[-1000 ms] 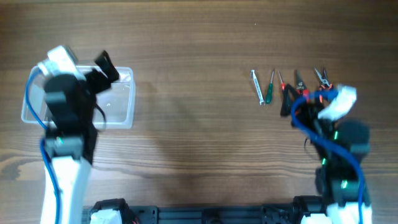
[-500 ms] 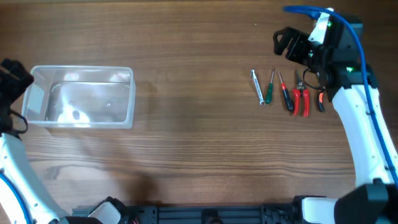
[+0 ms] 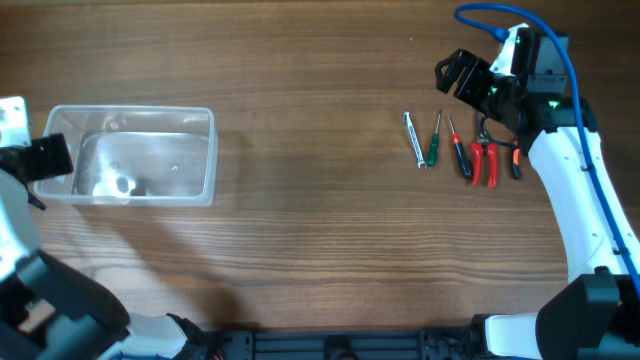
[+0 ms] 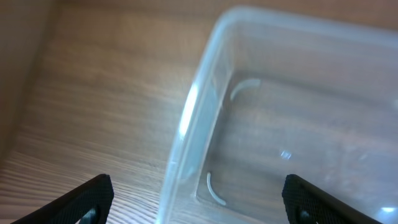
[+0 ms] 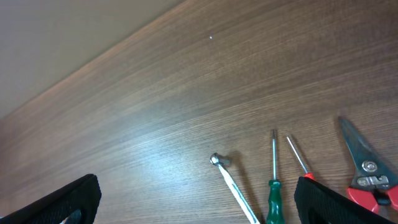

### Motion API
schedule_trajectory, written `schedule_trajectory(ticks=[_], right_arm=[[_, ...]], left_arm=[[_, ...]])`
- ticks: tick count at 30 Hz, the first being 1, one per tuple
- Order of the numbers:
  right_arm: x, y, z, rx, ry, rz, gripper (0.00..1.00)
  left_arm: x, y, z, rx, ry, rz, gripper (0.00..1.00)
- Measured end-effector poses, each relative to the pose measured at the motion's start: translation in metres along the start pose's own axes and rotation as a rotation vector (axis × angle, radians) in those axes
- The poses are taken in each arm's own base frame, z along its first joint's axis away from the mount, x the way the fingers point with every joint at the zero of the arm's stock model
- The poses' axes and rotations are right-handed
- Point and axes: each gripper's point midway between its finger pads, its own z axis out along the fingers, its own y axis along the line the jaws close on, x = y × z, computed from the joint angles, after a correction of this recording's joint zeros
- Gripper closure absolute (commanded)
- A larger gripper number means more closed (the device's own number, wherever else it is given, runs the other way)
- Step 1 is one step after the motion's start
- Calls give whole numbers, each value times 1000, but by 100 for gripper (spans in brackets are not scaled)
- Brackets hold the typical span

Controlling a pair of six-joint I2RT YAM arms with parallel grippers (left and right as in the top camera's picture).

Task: Pack container
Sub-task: 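Slide the clear container rightward to table center with left gripper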

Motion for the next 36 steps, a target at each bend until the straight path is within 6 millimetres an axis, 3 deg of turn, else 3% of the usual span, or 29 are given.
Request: schedule_trajectory(ticks=[6,8,9,11,12,15,19,21,24,26,28,30,32,35,36], right_arm=[[11,-4,0,17,44,34,0],[11,-4,0,14,46,38,0],[11,-3,0,12,47,38,0],[13,-4,0,16,54,43,0],[14,-5,-1,18,59,45,0],[15,-5,-1,19,60,46,0],[14,-5,-1,19,60,49,0],[13,-4,0,16,54,47,0],[3,1,0,-6,13,36,0],[-3,3,0,-16,-9,30,0],[-5,2,0,-8,-18,29,0],[-6,-1,0,10,-28,29,0],[-8,-6,0,36,-41,29,0],[-7,-17,-1,99,-44,34,0],[-1,-25,-2,139,-26,40,0]], left_arm=[[27,-5,42,42,109,106,28],[27,-4,50,41,103,138,42],[28,-4,53,44,107,161,50],[32,-5,58,56,119,190,91],[32,-6,59,61,119,201,96],[35,-17,56,121,120,192,96],[34,-53,51,247,121,193,96],[32,-89,45,315,147,229,96],[33,-164,30,425,216,302,96],[35,-199,22,456,248,315,96],[35,-249,12,491,269,323,96],[37,-281,4,509,287,301,96],[41,-300,-2,483,312,259,96],[45,-306,-5,381,342,194,96],[47,-305,-7,364,358,174,86]])
